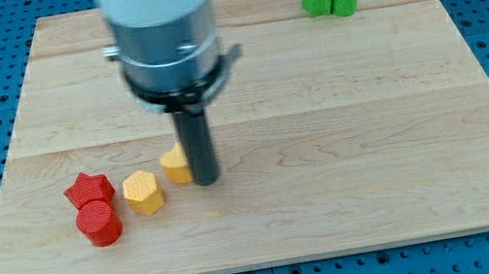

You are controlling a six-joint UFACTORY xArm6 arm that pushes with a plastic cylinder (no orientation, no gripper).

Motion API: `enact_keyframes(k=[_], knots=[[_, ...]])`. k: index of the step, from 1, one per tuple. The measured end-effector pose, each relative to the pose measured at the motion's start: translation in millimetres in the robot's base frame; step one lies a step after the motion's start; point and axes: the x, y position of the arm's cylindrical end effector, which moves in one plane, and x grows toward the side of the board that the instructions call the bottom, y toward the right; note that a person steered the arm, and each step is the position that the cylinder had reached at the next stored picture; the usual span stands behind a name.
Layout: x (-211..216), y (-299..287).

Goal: Move the arm to the center of the board

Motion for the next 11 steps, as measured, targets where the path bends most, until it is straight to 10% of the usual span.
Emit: enact_keyframes(k=[11], knots=[[-38.9, 57.0]])
